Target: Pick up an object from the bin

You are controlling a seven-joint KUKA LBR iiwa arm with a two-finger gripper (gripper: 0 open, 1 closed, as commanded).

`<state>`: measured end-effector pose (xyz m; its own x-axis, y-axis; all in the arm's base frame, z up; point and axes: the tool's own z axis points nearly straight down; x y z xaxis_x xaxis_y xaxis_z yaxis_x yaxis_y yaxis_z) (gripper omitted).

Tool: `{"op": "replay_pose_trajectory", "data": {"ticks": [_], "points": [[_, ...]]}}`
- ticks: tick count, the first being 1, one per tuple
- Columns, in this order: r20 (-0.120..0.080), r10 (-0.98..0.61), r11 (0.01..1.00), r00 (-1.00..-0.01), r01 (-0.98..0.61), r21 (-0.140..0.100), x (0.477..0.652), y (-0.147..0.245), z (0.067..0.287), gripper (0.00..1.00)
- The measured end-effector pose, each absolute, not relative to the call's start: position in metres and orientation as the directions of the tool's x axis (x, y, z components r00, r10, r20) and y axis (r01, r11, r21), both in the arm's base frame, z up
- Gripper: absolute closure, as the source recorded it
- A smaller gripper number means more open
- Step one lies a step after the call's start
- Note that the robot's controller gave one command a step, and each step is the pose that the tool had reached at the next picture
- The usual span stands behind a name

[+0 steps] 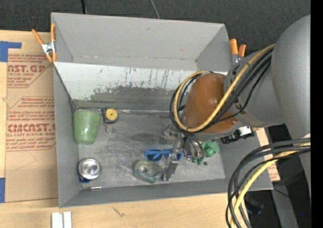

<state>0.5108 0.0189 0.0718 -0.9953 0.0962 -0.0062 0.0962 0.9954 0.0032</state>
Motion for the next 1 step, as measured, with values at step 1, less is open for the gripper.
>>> {"op": "replay_pose_trajectory", "data": {"ticks": [1], "points": [[-0.004,0.095,0.995,-0.995,0.095,0.002,0.5119,0.0201,0.0729,0.0]]}}
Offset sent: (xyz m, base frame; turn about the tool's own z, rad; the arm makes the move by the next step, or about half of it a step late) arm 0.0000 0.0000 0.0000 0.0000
